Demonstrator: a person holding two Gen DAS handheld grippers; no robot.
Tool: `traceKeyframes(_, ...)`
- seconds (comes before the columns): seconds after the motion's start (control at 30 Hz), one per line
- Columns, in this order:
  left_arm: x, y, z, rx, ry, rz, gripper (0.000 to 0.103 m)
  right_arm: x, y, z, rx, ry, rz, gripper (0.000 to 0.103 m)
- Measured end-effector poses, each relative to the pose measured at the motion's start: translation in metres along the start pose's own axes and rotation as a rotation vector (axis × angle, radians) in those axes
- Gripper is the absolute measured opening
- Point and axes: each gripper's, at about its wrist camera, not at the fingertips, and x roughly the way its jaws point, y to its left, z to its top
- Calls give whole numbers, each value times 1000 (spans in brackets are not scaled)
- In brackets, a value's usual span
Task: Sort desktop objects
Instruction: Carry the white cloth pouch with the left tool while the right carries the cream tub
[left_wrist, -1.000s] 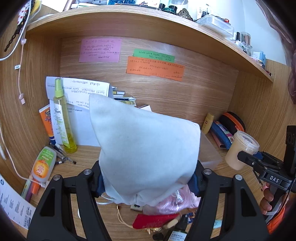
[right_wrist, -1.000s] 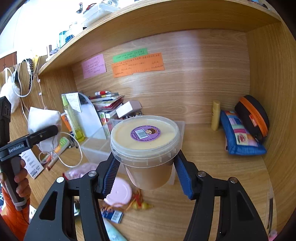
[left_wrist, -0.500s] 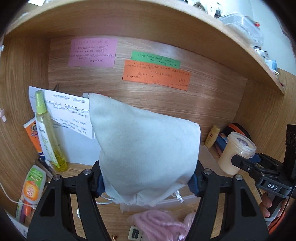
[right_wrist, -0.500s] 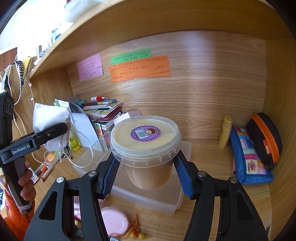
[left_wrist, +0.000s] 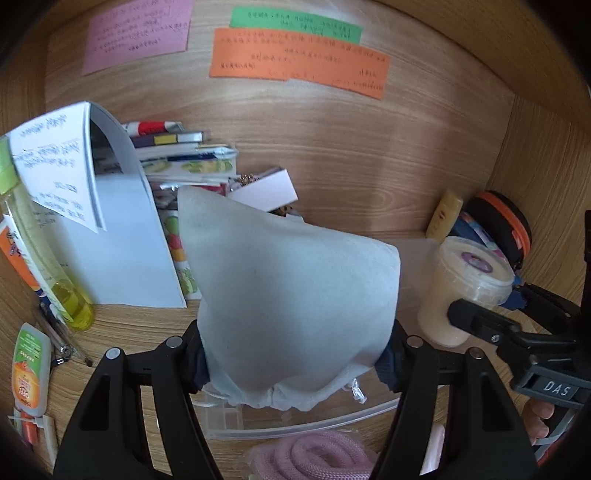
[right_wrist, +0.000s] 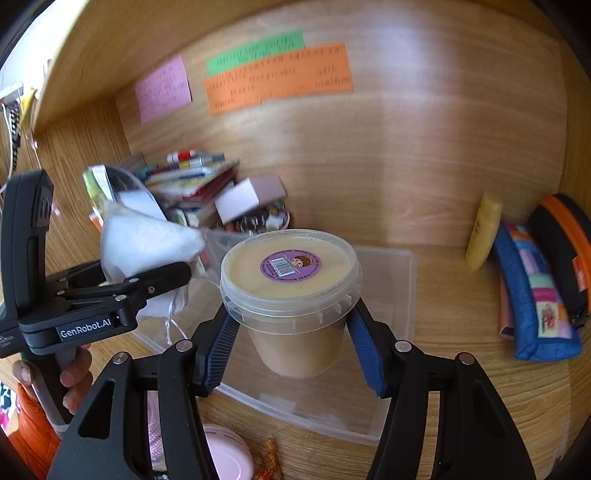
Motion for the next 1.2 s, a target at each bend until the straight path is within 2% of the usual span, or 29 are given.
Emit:
traceKeyframes(0.13,12,1,-3,-12,35,14,68,12,-4,-7,12,46,-14,55)
traceKeyframes(0.3,27,-5,-12,23,84,33,68,16,-3,-10,-5,51,-87,55)
traceKeyframes(0.77,40,-32,-20,115,128,103,68,34,-3,-13,-30,132,-113,56)
traceKeyframes(1.03,39,-35,-21,121,125,108,75,32,-2,-15,-37,130,-115,57)
traceKeyframes(1.13,36,-34,-22,116,119,93,80,29,4,-16,-64,123,-127,58)
traceKeyframes(1.2,33,-34,-22,120,104,109,84,28,7,-17,-79,112,-140,59)
